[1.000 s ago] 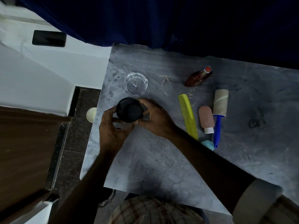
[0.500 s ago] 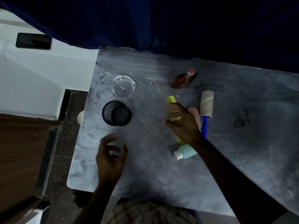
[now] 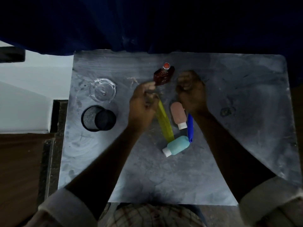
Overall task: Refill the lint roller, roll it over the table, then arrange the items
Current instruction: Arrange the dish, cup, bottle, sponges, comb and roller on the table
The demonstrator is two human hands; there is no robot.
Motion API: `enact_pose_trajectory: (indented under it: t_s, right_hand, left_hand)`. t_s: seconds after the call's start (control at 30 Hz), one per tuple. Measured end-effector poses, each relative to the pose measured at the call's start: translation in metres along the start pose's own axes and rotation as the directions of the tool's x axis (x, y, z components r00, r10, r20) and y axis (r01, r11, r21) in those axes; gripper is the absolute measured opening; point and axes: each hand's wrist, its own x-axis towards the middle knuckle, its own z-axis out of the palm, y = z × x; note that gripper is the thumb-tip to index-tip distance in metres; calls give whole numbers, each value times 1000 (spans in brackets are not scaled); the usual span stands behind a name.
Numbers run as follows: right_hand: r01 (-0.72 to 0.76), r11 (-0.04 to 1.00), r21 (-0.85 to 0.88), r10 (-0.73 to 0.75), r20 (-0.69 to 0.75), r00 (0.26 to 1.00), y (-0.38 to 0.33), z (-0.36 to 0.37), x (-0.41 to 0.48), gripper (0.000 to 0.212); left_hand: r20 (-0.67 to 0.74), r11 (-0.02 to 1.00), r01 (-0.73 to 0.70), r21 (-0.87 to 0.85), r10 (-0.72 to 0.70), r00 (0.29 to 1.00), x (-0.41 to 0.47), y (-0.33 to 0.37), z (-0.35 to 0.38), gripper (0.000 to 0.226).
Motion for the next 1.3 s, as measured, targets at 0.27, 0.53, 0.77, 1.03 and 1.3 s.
enact_pose_trajectory:
  t_s: [0.27,0.53,0.77,1.03,1.3]
  right_hand:
    - [131,955,-266,-87,173,981,-9,9,38,61]
    - [222,958,-183,-161,298,941,-10,30,44,52]
    - [310,947,-86,-247,425,871,-47,73,32,52]
    - [403,897,-180,-290,448,845,-64,110,24,40]
    - [430,878,-211,-293,473,831,-69,114,26,41]
  left_hand:
    - [-153,992,52,-113,-69,986,35,5,35,69]
    - [-215,976,109,-188,-149,965,30,17,33,60]
    - [-444,984,100,-150,-158,882,14,12,-5,63]
    - [-520,988,102,-117,-148,841,7,3,-28,66]
    - [-511,985,135,-106,-171,842,6,-1,-32,68]
